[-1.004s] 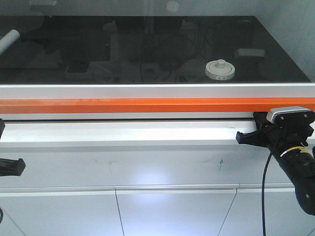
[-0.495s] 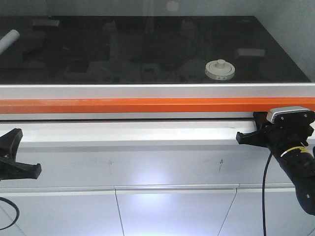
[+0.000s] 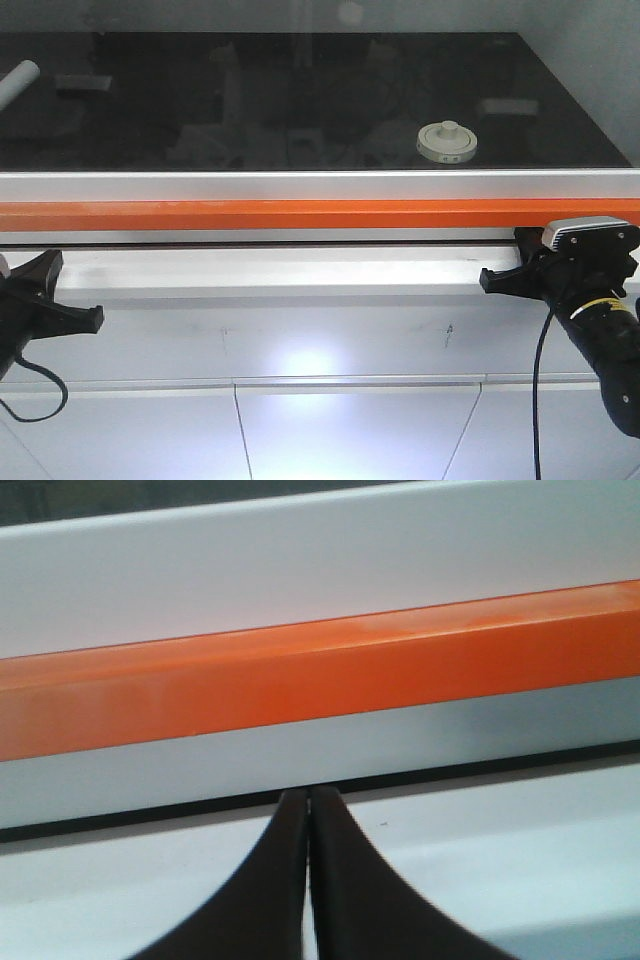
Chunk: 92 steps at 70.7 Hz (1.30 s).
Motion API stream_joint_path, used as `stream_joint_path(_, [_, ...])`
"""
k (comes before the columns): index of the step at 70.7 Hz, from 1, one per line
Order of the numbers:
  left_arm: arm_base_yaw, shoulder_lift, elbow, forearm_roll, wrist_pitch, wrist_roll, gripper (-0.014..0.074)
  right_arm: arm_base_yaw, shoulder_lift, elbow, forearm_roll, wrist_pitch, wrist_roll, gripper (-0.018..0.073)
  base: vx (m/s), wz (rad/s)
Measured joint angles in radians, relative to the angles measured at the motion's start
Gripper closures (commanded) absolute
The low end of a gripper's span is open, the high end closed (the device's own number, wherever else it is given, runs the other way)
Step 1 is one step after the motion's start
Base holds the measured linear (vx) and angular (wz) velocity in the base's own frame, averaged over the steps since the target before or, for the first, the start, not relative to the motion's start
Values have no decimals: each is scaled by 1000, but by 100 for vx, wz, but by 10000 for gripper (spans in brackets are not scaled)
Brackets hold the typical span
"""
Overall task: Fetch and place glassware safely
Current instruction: 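Raise the left gripper to the orange sash handle beside the right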
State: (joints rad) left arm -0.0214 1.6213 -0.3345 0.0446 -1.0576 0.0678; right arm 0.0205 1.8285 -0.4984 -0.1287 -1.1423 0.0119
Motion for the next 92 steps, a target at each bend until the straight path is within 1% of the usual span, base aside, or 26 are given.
stream_joint_path(15, [0, 65, -55, -2, -6, 0, 603, 0, 0, 0, 0, 0, 0, 560, 0, 0])
stream_joint_path(32, [0, 110, -78, -2, -19, 1, 603, 0, 0, 0, 0, 0, 0, 560, 0, 0])
stream_joint_path(66, [0, 122, -80, -14, -52, 3, 603, 0, 0, 0, -1, 0, 0, 560, 0, 0])
stream_joint_path(92, [0, 122, -154, -14, 19, 3, 603, 0, 0, 0, -1, 0, 0, 560, 0, 0])
